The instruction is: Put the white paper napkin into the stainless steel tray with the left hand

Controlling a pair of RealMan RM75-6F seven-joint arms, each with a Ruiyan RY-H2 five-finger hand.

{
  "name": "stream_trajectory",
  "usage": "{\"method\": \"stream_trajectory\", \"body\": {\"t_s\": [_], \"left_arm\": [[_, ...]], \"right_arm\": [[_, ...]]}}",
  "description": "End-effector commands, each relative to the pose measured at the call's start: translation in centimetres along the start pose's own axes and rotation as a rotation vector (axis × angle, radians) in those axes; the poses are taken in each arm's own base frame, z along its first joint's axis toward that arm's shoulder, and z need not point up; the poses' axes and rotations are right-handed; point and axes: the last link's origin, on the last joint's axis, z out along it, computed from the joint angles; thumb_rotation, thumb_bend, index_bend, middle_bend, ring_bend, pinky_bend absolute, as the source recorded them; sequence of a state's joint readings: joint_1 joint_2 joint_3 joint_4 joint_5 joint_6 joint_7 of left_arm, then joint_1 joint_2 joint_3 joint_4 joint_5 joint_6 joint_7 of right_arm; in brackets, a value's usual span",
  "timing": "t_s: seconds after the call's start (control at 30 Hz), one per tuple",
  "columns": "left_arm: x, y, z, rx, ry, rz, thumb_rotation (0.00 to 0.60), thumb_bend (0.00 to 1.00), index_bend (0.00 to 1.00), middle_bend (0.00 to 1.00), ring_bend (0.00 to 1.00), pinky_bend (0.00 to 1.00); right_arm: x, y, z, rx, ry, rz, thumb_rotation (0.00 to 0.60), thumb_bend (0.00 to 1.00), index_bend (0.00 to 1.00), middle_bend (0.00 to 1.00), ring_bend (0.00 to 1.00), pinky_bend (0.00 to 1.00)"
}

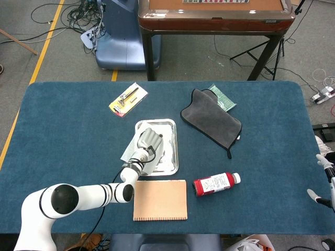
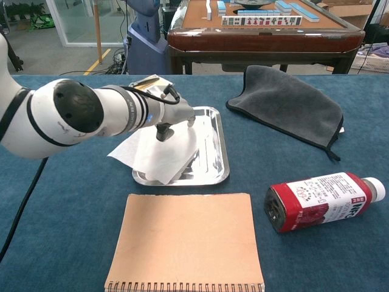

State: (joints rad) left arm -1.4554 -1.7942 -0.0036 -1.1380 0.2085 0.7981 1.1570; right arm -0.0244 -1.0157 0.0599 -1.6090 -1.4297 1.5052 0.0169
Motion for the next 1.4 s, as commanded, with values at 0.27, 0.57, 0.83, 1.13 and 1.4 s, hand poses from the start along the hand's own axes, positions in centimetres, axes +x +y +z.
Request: {"method": "stream_trajectory", "body": {"t_s": [0.27, 0.57, 0.83, 1.13, 1.4], "left_arm": [[0.3, -2.5, -3.2, -0.024, 0.056, -0.031, 0.600, 0.57, 0.18, 1.00, 1.00, 1.00], [-2.0, -6.6, -7.7, -0.002, 0.037, -0.023, 0.600, 0.57, 0.20, 1.00, 1.00, 1.00], [-5.3, -8.0, -11.0, -0.010, -0.028, -0.006, 0.600, 0.57, 0.20, 1.00, 1.00, 1.00], [-7.8, -8.0, -11.5, -0.011, -0.097, 0.009, 0.600, 0.57, 0.20, 1.00, 1.00, 1.00], [-8.2, -7.4, -11.3, -0.022, -0.133, 0.030, 0.600, 0.57, 0.20, 1.00, 1.00, 1.00]], "right_arm": [[0.0, 0.1, -0.2, 0.004, 0.005, 0.008, 0.600, 0.13, 0.14, 0.26, 0.16, 0.21], [-0.4, -0.2, -0.2, 0.024, 0.000, 0.020, 0.600, 0.13, 0.14, 0.26, 0.16, 0.21], [-0.5, -0.7, 0.1, 0.049, -0.004, 0.023, 0.600, 0.13, 0.14, 0.26, 0.16, 0.21], [-0.5, -0.6, -0.1, 0.047, -0.004, 0.022, 0.600, 0.13, 0.14, 0.26, 0.16, 0.21], [-0.6, -0.5, -0.3, 0.038, -0.008, 0.022, 0.600, 0.13, 0.14, 0.26, 0.16, 0.21]]}}
